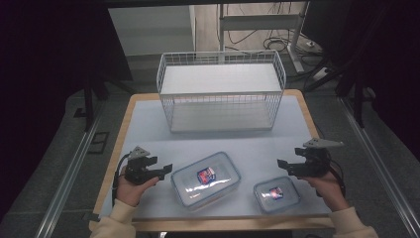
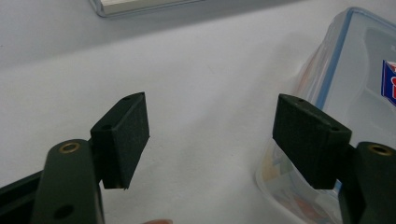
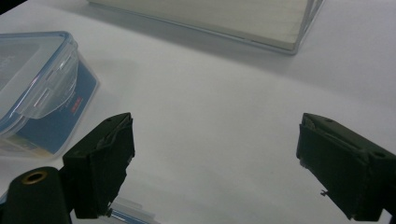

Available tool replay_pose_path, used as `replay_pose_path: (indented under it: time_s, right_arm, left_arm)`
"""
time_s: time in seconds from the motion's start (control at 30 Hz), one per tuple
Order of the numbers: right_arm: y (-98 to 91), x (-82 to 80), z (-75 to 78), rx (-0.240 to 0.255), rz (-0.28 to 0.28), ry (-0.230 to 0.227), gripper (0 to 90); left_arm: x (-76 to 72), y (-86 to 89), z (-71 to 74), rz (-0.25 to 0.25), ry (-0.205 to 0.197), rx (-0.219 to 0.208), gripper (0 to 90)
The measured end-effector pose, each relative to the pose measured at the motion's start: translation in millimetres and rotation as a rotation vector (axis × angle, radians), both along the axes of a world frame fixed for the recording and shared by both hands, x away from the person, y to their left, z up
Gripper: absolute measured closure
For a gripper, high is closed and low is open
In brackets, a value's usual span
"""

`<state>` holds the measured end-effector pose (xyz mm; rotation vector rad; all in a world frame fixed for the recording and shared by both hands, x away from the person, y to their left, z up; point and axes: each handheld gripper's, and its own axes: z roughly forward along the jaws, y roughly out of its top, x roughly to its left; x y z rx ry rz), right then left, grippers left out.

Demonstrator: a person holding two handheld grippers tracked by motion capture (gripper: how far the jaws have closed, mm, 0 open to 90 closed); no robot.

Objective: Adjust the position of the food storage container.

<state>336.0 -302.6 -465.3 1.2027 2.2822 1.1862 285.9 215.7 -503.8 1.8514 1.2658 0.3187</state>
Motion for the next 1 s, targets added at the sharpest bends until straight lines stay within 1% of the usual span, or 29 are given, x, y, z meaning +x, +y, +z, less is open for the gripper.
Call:
replay_pose_path:
  time_s: [0.1,0.2,0.27,0.37,0.4,0.47,0.5,0.53,0.57,0.63,0.7,0.77,0.8,0.83,0.87,1.0]
  right_arm:
    - [1.9,-0.8,-0.1,-0.003,0.003,-0.001,11.0]
    - [2.3,-2.5,3.2,0.003,-0.015,-0.033,11.0]
    - [1.0,-2.8,4.3,0.013,-0.022,-0.035,10.9]
    - [-1.1,-1.2,3.5,0.023,-0.033,-0.042,10.9]
    - [-1.1,-0.6,3.2,0.027,-0.036,-0.036,10.9]
    - [-0.4,1.0,2.3,0.029,-0.035,-0.033,11.0]
    - [0.2,1.3,1.8,0.029,-0.034,-0.031,10.9]
    - [0.7,1.5,1.4,0.026,-0.031,-0.030,11.0]
    - [1.0,1.4,1.1,0.026,-0.029,-0.029,10.9]
    - [1.2,0.8,0.6,0.024,-0.027,-0.031,11.0]
    - [0.7,-0.1,0.0,0.022,-0.030,-0.034,11.0]
    - [-0.2,-1.0,-1.4,0.017,-0.040,-0.029,11.0]
    - [-0.6,-1.5,-2.0,0.017,-0.046,-0.024,11.0]
    - [-1.7,-1.9,-2.9,0.013,-0.048,-0.025,11.0]
    - [-2.5,-2.4,-3.2,0.014,-0.052,-0.020,11.0]
    - [-7.4,-3.3,-2.9,0.025,-0.061,-0.020,11.0]
  left_arm:
    - [-2.2,1.9,0.8,0.001,-0.005,-0.006,28.5]
    - [-4.1,1.7,2.2,0.001,-0.013,-0.007,29.5]
    - [-5.4,1.6,3.7,-0.001,-0.018,-0.009,30.6]
    - [-8.6,2.2,6.7,-0.011,-0.025,-0.013,36.2]
    - [-10.1,3.1,7.7,-0.016,-0.031,-0.013,39.4]
    - [-11.7,5.0,9.3,-0.025,-0.029,-0.019,49.5]
    - [-11.8,6.4,10.3,-0.037,-0.022,-0.029,55.3]
    - [-11.7,7.1,11.0,-0.052,-0.015,-0.037,63.7]
    - [-12.0,7.4,12.1,-0.067,-0.011,-0.044,69.1]
    - [-13.4,6.5,14.6,-0.095,-0.023,-0.033,82.4]
    - [-17.7,4.4,18.3,-0.116,-0.032,-0.010,88.7]
    - [-23.4,3.8,20.1,-0.131,-0.035,0.007,90.0]
    - [-28.2,4.2,20.0,-0.138,-0.032,0.006,90.0]
    - [-28.2,4.2,20.0,-0.138,-0.032,0.006,90.0]
    - [-36.6,4.4,17.8,-0.147,-0.022,0.004,90.0]
    - [-52.9,5.7,10.2,-0.160,0.005,0.014,90.0]
